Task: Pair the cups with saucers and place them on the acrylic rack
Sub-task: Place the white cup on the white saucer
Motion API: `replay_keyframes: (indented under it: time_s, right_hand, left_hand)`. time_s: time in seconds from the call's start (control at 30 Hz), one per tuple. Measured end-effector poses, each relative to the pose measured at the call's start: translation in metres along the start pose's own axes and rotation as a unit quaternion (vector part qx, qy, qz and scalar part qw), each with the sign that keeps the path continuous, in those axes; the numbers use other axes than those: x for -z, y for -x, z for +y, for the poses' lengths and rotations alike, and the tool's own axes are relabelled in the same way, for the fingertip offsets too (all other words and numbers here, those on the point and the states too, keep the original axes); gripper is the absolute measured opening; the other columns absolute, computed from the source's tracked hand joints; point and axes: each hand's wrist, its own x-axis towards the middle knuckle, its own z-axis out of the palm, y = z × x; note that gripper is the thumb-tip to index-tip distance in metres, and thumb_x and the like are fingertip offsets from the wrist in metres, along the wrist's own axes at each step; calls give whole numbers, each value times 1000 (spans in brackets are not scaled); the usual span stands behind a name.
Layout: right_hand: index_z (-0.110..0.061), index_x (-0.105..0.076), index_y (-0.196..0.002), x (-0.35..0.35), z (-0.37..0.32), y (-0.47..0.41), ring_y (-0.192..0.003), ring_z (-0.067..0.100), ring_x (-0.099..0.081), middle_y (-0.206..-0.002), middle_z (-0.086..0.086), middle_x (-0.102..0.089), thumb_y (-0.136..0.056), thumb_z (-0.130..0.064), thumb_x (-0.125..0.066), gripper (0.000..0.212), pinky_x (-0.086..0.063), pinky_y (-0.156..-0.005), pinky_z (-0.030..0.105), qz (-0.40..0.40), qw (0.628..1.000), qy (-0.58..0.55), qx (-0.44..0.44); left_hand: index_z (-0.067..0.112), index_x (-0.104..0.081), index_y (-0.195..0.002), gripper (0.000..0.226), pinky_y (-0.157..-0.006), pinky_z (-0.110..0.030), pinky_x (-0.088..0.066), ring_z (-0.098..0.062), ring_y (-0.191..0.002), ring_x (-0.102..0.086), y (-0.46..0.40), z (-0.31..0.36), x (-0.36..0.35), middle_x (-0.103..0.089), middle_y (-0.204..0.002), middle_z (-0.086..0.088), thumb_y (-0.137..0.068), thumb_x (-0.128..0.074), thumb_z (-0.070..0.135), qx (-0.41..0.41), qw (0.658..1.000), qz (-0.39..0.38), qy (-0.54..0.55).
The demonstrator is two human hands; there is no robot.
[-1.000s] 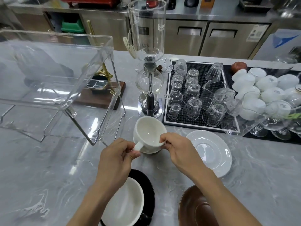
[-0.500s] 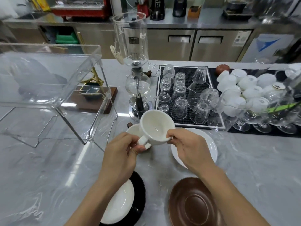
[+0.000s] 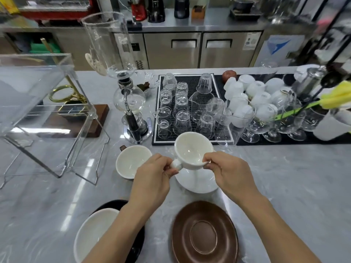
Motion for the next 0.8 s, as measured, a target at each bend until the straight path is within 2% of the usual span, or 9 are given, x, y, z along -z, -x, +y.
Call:
replay_keyframes:
  time_s: [0.07,0.13,0.2,0.33,0.53,0.8]
  right_hand:
    - [-17,-75,-88,-1,7,1,-70,24,-68,-80,-4,-74,-80,-7,-77,13,-56,-59,35,-8,1000,7,-10]
    - [-17,-75,-88,-2,12,1,-71,25,-68,-80,-4,-74,-81,-8,-76,11,-56,-60,37,-18,1000,9,-16]
    - [-17,-75,-87,-4,18,1,-71,26,-69,-80,-3,-74,-80,-8,-76,11,-56,-59,39,-26,999,16,-14]
    - [-17,-75,-88,-8,26,3,-73,23,-71,-81,-5,-75,-79,-9,-77,12,-55,-58,36,-41,999,18,-24]
    - [-17,-75,-88,-8,34,3,-75,21,-72,-84,-4,-76,-79,-9,-77,13,-57,-61,36,-52,998,16,-25]
    - [-14,-76,-89,-9,33,11,-74,24,-72,-84,-2,-76,-81,-8,-76,10,-56,-63,38,-66,997,2,-30]
  left_hand:
    - [8,-72,-83,7,-61,-21,-36,-17,-64,-51,-1,0,-7,-52,-75,9,-83,-79,7,4,1000,-5,-3]
    - [7,-72,-83,6,-63,-35,-45,-25,-68,-58,-2,1,-13,-55,-77,6,-85,-78,9,15,1000,-13,-10]
    - [7,-72,-84,7,-65,-39,-47,-29,-70,-60,-3,1,-19,-58,-79,3,-85,-77,11,25,999,-22,-18]
    - [6,-72,-84,6,-67,-43,-48,-31,-72,-61,-4,0,-29,-63,-82,-6,-85,-77,9,39,998,-42,-29]
    - [9,-70,-83,7,-66,-41,-48,-26,-70,-60,-6,1,-37,-55,-78,7,-85,-77,11,55,995,-67,-41]
    - [11,-72,-85,7,-69,-42,-51,-24,-73,-63,1,-4,-39,-62,-82,3,-85,-77,15,67,993,-83,-55]
